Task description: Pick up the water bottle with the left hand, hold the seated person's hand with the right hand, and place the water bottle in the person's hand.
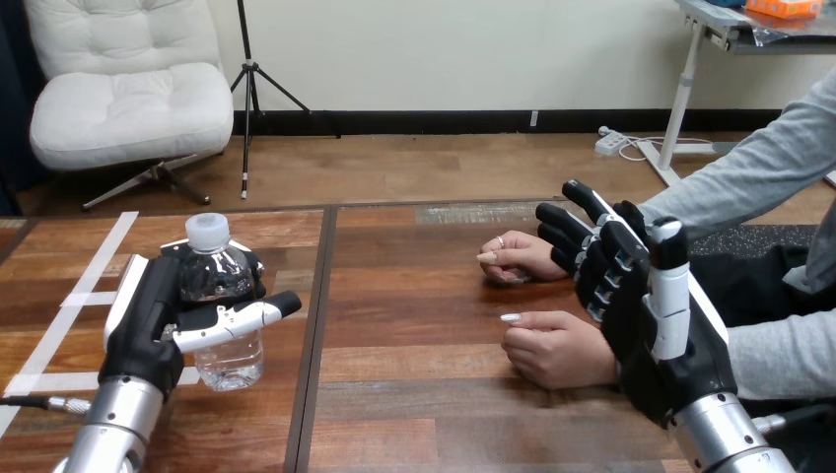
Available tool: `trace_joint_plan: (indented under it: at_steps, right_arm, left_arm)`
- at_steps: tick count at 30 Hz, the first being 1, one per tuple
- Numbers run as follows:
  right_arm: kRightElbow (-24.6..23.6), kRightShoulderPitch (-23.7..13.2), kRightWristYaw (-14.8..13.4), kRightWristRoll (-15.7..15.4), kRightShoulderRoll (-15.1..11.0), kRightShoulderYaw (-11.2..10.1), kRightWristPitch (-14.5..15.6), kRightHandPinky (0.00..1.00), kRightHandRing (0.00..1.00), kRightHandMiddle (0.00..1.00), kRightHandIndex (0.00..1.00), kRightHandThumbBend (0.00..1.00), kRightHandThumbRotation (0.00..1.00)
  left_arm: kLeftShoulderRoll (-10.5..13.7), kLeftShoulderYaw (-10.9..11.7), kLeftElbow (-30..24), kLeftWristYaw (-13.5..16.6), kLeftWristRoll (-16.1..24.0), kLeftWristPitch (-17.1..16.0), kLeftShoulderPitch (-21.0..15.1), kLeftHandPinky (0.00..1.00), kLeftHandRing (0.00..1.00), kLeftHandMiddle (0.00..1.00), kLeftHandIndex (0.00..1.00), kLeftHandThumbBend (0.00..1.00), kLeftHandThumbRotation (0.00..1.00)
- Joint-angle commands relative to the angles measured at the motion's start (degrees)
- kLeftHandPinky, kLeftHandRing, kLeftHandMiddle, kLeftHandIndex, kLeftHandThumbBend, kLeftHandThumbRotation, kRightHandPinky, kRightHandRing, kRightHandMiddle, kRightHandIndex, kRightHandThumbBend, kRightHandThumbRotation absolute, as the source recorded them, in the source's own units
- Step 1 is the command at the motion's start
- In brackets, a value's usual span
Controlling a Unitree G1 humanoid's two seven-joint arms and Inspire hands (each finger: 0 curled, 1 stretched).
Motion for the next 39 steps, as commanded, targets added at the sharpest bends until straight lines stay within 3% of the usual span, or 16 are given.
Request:
trace_joint_plan:
  at_steps: [1,3,8,18,27,31,39]
  right_arm:
    - [2.8,-5.2,-0.9,-5.9,-3.1,0.2,-6.3,0.93,0.89,0.86,0.90,0.95,1.00]
    - [3.5,-5.4,-1.8,-8.2,-3.5,0.3,-8.0,0.84,0.85,0.84,0.87,0.97,1.00]
    - [7.0,-7.0,-4.0,-14.0,-5.2,0.3,-13.5,0.74,0.81,0.81,0.84,0.97,0.96]
    - [13.0,-9.8,-6.3,-20.9,-9.5,0.5,-21.5,0.68,0.77,0.79,0.81,0.99,0.91]
    - [15.3,-11.7,-6.1,-21.6,-12.3,0.0,-22.2,0.72,0.80,0.81,0.81,1.00,0.84]
    - [16.1,-12.6,-7.5,-24.7,-14.3,0.0,-22.5,0.77,0.82,0.82,0.81,1.00,0.83]
    - [18.7,-14.2,-9.6,-29.5,-17.3,0.4,-24.2,0.75,0.80,0.81,0.81,1.00,0.84]
  left_arm:
    - [-1.0,0.6,-3.5,0.4,-1.5,-2.6,-1.9,0.25,0.29,0.34,0.38,0.74,0.00]
    - [-1.2,0.6,-3.8,0.1,-1.8,-2.9,-1.9,0.24,0.29,0.34,0.38,0.74,0.00]
    - [-1.9,0.5,-4.9,-0.4,-2.4,-3.6,-1.5,0.24,0.28,0.34,0.38,0.73,0.00]
    - [-3.0,0.3,-8.0,-1.9,-4.2,-3.4,-0.5,0.24,0.28,0.34,0.37,0.73,0.00]
    - [-3.9,0.2,-10.9,-2.9,-5.2,-2.9,0.4,0.23,0.28,0.34,0.37,0.73,0.00]
    - [-4.1,0.2,-11.8,-3.5,-5.8,-2.7,0.6,0.23,0.28,0.34,0.37,0.75,0.00]
    - [-4.3,0.2,-13.0,-4.4,-6.6,-2.5,0.9,0.23,0.28,0.33,0.37,0.76,0.00]
